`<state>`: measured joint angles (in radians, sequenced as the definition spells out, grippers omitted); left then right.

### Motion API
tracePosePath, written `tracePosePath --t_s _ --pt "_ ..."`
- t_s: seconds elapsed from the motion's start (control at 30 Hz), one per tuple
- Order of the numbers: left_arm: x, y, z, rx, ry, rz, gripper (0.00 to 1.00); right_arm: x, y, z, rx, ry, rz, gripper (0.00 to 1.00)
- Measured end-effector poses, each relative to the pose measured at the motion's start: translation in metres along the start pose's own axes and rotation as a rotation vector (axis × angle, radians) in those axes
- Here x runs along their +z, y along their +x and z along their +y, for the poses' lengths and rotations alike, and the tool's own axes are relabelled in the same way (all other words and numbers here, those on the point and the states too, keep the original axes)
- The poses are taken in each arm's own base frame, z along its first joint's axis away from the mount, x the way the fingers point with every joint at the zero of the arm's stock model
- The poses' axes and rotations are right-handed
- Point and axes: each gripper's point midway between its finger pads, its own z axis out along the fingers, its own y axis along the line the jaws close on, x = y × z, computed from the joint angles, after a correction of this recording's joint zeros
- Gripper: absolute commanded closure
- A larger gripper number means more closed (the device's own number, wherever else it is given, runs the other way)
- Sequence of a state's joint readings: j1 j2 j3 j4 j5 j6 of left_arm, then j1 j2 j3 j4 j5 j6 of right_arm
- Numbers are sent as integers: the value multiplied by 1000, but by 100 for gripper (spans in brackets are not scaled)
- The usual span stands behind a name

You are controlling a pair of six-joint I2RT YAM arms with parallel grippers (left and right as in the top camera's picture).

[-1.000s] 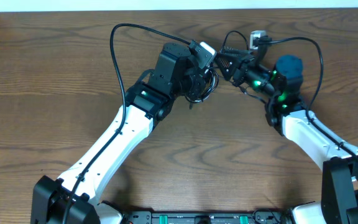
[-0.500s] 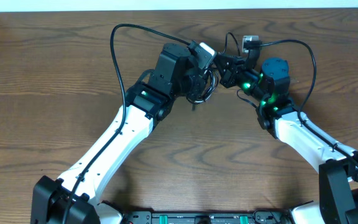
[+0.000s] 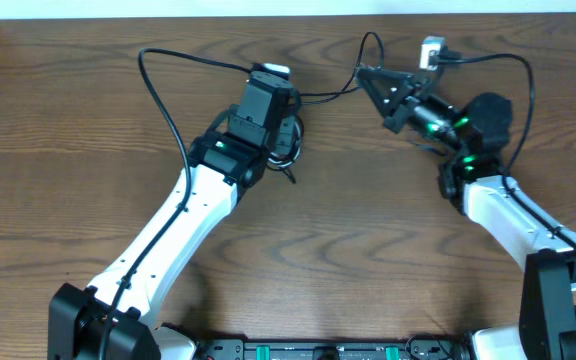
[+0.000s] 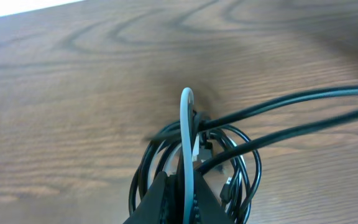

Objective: Untangle cables

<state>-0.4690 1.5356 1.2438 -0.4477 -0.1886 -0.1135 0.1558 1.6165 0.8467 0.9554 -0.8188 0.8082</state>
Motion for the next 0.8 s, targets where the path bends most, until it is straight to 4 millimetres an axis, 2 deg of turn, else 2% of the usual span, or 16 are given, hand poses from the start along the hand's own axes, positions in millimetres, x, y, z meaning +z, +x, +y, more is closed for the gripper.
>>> tracePosePath --t_s 0.23,0.43,0.67,0.8 --pt "4 11 30 -58 -63 54 93 -41 -24 -22 27 7 9 99" --pt "5 16 44 -77 -89 81 93 -81 -35 -46 71 48 32 99" --pt "5 20 51 -85 -100 98 92 -123 -31 -84 263 164 45 99" --pt "4 26 54 -81 -118 123 92 -140 -24 -99 350 219 45 99"
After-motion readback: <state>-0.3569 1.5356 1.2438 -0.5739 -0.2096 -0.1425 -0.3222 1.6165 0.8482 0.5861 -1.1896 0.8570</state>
